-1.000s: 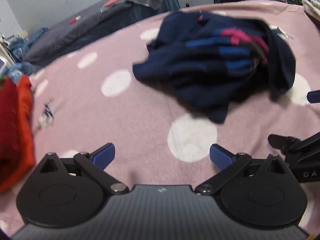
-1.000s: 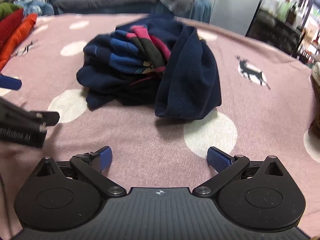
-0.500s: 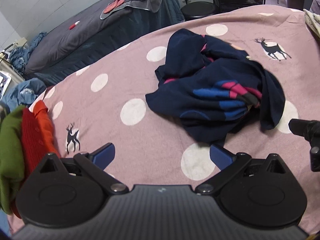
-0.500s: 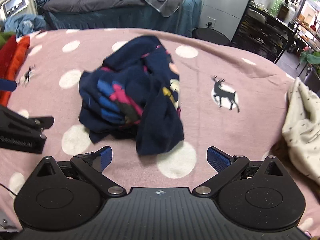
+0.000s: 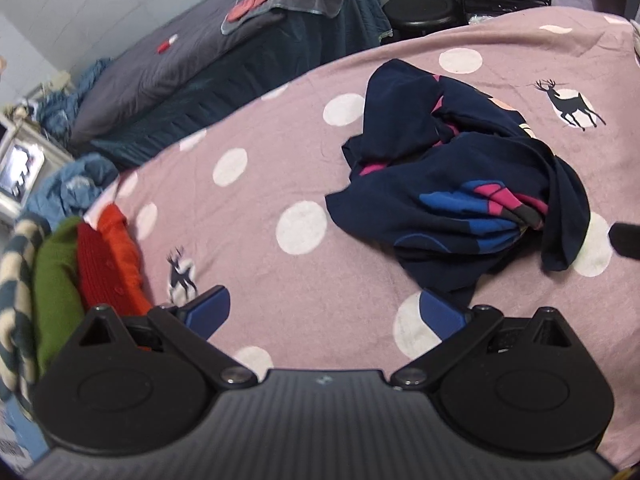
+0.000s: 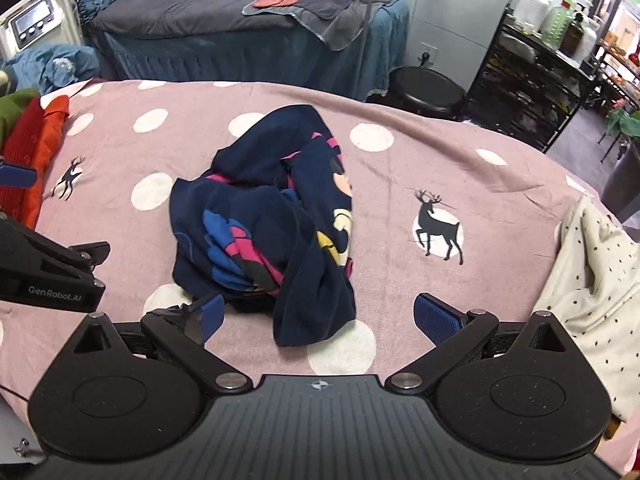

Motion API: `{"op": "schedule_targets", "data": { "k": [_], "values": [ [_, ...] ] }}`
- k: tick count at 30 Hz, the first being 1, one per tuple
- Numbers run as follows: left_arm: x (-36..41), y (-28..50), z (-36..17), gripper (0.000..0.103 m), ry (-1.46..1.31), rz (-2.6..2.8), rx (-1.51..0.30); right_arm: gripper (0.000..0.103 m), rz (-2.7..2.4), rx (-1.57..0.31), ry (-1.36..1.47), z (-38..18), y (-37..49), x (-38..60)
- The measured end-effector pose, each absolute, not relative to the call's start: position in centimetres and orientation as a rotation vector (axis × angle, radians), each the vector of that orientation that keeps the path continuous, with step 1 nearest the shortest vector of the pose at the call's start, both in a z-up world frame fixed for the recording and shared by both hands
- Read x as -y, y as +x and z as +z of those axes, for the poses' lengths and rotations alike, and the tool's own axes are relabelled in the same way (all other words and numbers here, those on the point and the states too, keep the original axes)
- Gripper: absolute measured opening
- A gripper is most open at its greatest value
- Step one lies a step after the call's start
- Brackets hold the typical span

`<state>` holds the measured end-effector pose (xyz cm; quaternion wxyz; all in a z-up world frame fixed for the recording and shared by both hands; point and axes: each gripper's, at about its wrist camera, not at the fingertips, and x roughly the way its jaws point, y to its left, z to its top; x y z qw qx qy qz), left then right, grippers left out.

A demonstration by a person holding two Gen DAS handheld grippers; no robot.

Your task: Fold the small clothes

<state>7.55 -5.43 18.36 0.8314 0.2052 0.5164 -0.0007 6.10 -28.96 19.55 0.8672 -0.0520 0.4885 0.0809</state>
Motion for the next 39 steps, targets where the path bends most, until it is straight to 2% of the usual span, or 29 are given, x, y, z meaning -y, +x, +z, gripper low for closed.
{"op": "schedule_targets", "data": {
  "k": [39],
  "values": [
    [5.0, 7.9, 17.0, 0.103, 0.438, 0.006, -1.179, 0.103, 0.201, -1.061, -0.202, 19.9, 6.6, 27.4]
  ]
}}
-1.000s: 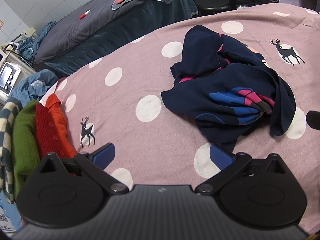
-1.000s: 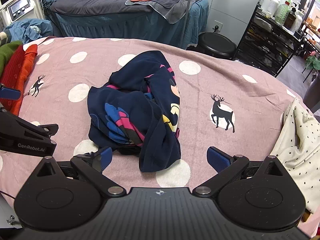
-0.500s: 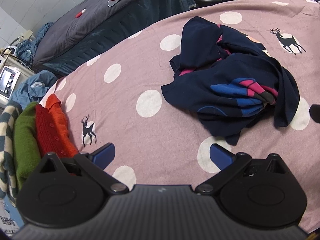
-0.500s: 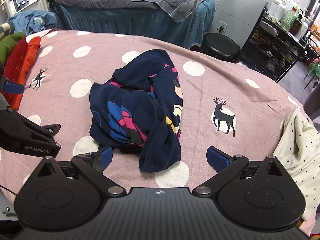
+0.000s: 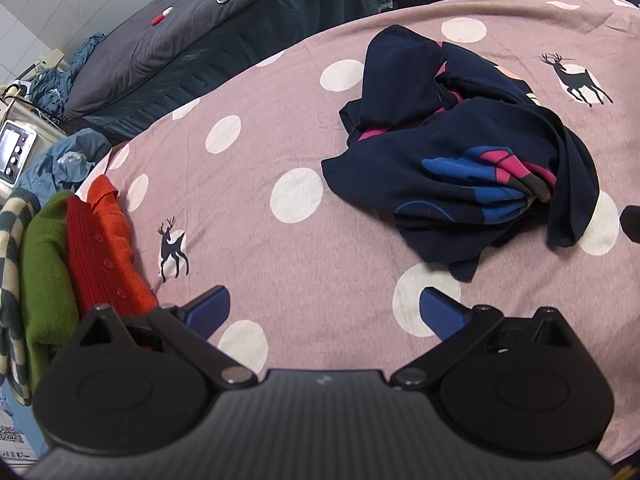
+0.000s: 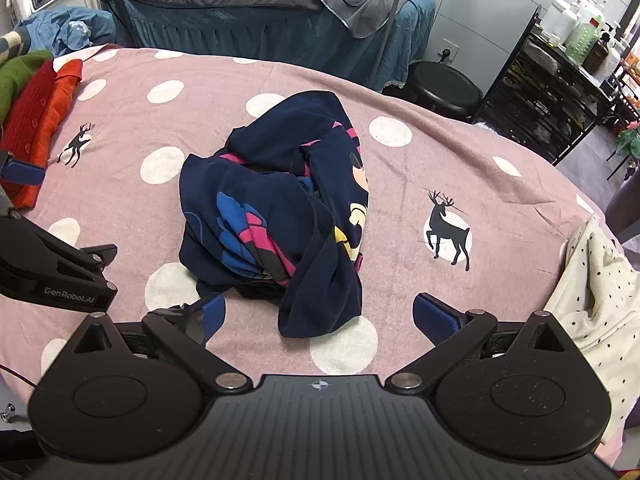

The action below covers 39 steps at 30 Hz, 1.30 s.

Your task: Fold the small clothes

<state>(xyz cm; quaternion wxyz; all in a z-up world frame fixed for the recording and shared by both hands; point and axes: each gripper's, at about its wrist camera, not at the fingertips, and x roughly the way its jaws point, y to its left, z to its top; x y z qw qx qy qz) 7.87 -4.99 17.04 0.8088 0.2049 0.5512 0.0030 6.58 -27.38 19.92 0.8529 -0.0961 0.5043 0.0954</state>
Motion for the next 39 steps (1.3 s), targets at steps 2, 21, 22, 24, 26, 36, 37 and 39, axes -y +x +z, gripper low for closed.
{"op": "schedule_targets", "data": {
  "k": [2, 21, 22, 24, 26, 36, 37, 39],
  "values": [
    [5.1, 7.8, 17.0, 0.103, 0.441, 0.006, -1.179, 0.103, 0.201, -1.06, -0.205, 20.0, 6.6, 27.3],
    [6.5, 7.9, 17.5, 0.103, 0.445, -0.019, -1.18, 0.103, 0.183, -1.053, -0.164, 20.3, 6.3, 28.5],
    [6.6, 7.9, 17.5, 0.103, 0.447, -0.02, -1.181, 0.103, 0.184, -1.05, -0.159, 20.3, 6.2, 28.6],
    [6.7, 7.9, 17.5, 0.103, 0.449, -0.022, -1.18, 0.103, 0.185, -1.041, -0.148, 20.4, 6.2, 28.8],
    [6.7, 7.9, 17.5, 0.103, 0.448, -0.021, -1.181, 0.103, 0.185, -1.034, -0.138, 20.4, 6.1, 29.0],
    [6.1, 8.2, 17.2, 0.103, 0.431, -0.02, -1.197, 0.103, 0.19, -1.03, -0.137, 20.3, 6.5, 28.9],
    [6.0, 8.2, 17.1, 0.103, 0.428, -0.02, -1.198, 0.103, 0.189, -1.031, -0.138, 20.3, 6.5, 28.9],
    [5.9, 8.4, 16.9, 0.103, 0.425, -0.023, -1.202, 0.103, 0.188, -1.034, -0.137, 20.2, 6.6, 28.9]
  ]
}}
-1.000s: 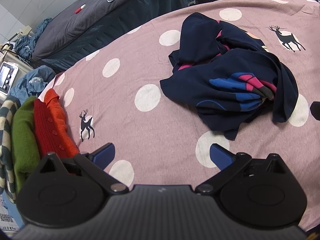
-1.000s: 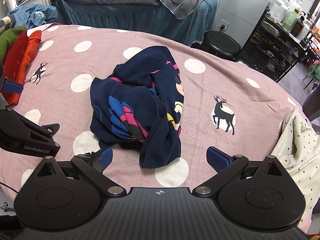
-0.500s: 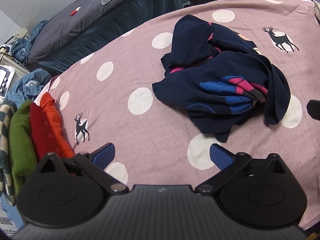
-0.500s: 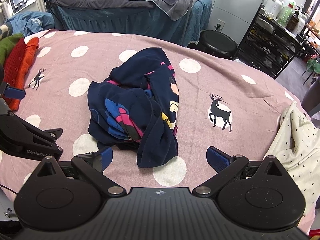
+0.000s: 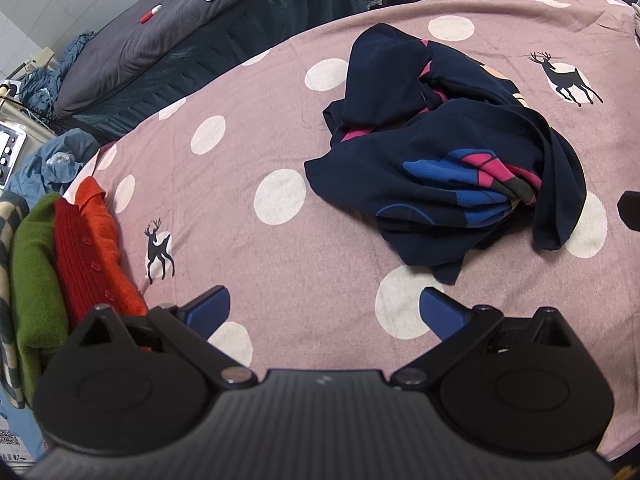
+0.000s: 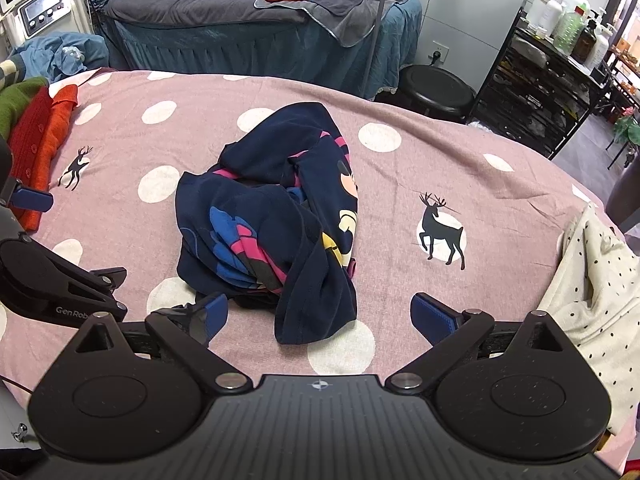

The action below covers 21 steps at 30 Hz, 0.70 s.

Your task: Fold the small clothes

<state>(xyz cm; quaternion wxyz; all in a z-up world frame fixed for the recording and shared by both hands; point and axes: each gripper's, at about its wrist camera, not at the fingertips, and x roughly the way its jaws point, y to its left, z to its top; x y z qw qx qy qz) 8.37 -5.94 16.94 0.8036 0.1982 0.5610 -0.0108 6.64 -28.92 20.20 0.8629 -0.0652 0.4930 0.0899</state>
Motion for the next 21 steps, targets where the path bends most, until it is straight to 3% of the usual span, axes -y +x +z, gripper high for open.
{"op": "schedule_targets", "data": {
  "k": [21],
  "values": [
    [4.4, 10.2, 14.5, 0.103, 0.346, -0.02, -1.25, 0.103, 0.249, -1.011, -0.107, 19.1, 8.5, 28.0]
  ]
}}
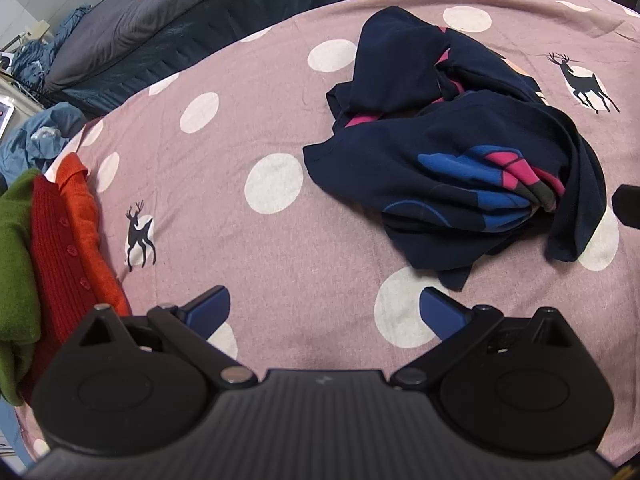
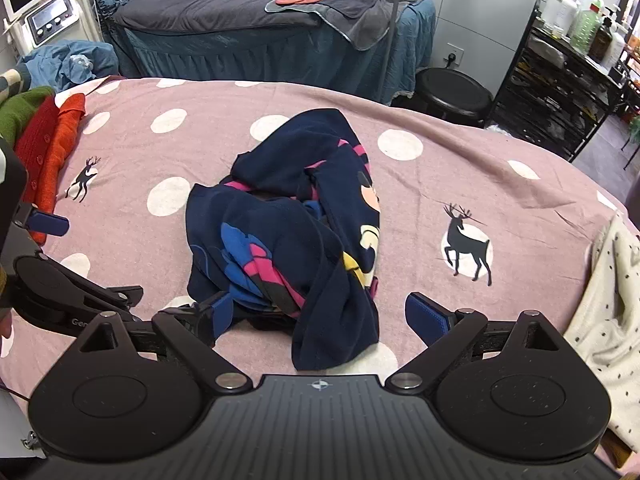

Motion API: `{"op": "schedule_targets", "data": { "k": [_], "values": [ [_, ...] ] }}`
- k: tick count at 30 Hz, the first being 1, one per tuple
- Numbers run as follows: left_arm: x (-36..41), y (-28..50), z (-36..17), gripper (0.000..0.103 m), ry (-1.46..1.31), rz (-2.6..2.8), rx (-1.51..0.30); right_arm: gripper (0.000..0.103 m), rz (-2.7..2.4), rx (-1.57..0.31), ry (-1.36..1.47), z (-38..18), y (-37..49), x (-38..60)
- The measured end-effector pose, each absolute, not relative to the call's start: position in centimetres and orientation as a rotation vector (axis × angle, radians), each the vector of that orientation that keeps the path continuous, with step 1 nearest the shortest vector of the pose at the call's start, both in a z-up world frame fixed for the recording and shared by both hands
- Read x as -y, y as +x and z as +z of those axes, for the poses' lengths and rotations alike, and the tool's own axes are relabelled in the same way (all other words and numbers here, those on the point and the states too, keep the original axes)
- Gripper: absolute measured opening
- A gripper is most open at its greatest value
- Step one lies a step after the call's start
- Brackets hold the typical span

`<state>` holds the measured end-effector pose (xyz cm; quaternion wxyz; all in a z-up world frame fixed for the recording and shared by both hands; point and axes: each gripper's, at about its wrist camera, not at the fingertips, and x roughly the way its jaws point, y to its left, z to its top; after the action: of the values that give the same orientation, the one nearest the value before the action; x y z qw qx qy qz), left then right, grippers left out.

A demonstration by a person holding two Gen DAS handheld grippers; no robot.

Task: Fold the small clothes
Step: 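Grasp the navy shirt with the right gripper and lift it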

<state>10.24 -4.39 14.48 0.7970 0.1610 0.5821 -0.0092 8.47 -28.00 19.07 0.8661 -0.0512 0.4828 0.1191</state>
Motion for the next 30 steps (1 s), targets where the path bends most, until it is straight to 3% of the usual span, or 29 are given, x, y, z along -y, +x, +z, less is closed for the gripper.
{"op": "schedule_targets", "data": {
  "k": [9, 15, 20, 21, 22, 23, 30],
  "values": [
    [-0.5, 11.5, 14.0, 0.103, 0.132, 0.098, -1.21, 0.103, 0.272, -1.005, -0.079, 17.4, 10.0, 27.6],
    [-5.8, 11.2, 13.4, 0.103, -0.007, 0.162, -1.188, 0.103, 0.409, -0.869, -0.22, 16.5, 11.3, 24.2],
    [-6.3, 10.2, 12.7, 0.103, -0.006, 0.177, -1.211, 0.103, 0.399, -0.956, -0.319, 12.3, 15.8, 21.9],
    [-6.1, 9.9, 12.6, 0.103, -0.004, 0.173, -1.215, 0.098, 0.377, -1.006, -0.321, 11.4, 16.9, 21.8],
    [-5.9, 9.5, 12.4, 0.103, -0.003, 0.167, -1.219, 0.048, 0.383, -1.045, -0.296, 11.0, 17.4, 22.1],
    [-5.6, 9.3, 12.3, 0.103, 0.0, 0.161, -1.223, 0.017, 0.411, -1.082, -0.244, 10.8, 17.7, 22.5],
    [-4.7, 9.6, 13.0, 0.103, 0.001, 0.165, -1.188, 0.011, 0.822, -1.115, 0.162, 17.5, 10.4, 26.5]
  ]
}}
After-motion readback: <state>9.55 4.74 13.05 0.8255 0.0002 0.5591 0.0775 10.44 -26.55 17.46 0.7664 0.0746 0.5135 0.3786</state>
